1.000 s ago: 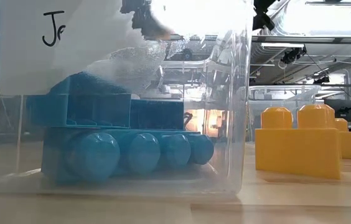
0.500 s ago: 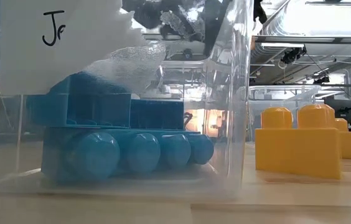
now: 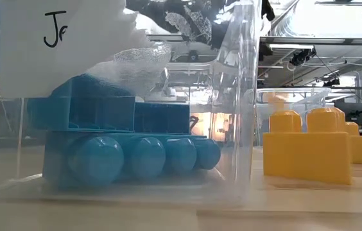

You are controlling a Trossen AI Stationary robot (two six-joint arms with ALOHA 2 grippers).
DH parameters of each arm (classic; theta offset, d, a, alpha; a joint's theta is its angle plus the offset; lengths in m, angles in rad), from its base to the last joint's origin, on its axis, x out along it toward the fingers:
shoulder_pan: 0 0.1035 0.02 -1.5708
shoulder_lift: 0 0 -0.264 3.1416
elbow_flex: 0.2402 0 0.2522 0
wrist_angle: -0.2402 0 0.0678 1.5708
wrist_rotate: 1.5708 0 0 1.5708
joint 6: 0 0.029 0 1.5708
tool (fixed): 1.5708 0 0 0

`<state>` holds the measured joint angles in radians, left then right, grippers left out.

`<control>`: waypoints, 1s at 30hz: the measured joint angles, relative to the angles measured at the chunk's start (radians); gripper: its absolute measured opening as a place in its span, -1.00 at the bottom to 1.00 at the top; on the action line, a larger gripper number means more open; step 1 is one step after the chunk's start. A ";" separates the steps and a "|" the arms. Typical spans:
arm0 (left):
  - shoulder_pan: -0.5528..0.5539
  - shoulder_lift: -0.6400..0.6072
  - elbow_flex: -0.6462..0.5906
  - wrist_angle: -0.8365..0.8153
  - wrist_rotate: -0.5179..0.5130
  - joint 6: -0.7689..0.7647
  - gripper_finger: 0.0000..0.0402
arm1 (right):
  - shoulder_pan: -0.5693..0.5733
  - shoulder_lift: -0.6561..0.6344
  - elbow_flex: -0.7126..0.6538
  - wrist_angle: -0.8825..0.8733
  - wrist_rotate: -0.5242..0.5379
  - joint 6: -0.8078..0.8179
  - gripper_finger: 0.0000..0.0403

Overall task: Sort blocks
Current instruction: Put the yellow game piece into the top right transparent bin

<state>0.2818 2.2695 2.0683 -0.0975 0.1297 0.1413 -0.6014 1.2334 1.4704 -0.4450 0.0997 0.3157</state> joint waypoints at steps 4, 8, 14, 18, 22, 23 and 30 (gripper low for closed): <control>0.037 -0.111 0.019 -0.279 -0.046 0.101 0.07 | -0.012 -0.046 0.000 -0.001 -0.004 -0.017 0.47; 0.102 -0.249 -0.014 -0.573 -0.009 0.066 0.06 | -0.021 -0.092 0.000 -0.071 -0.032 -0.011 0.47; 0.199 -0.545 -0.247 -0.617 0.207 -0.109 0.06 | -0.013 -0.101 0.001 -0.276 -0.194 -0.011 0.47; 0.184 -0.811 -0.507 -0.408 0.213 -0.223 0.06 | 0.061 -0.057 0.001 -0.410 -0.331 -0.062 0.47; 0.123 -1.073 -0.772 -0.174 0.123 -0.355 0.06 | 0.202 -0.006 0.000 -0.511 -0.382 -0.043 0.47; 0.107 -1.133 -0.830 -0.134 0.078 -0.380 0.06 | 0.250 0.005 0.000 -0.532 -0.388 -0.024 0.47; 0.028 -1.427 -1.116 -0.061 -0.055 -0.486 0.06 | 0.648 0.094 0.000 -0.747 -0.111 0.375 0.47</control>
<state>0.3095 0.8426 0.9523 -0.1583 0.0749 -0.3452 0.0463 1.3276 1.4704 -1.1925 -0.0112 0.6905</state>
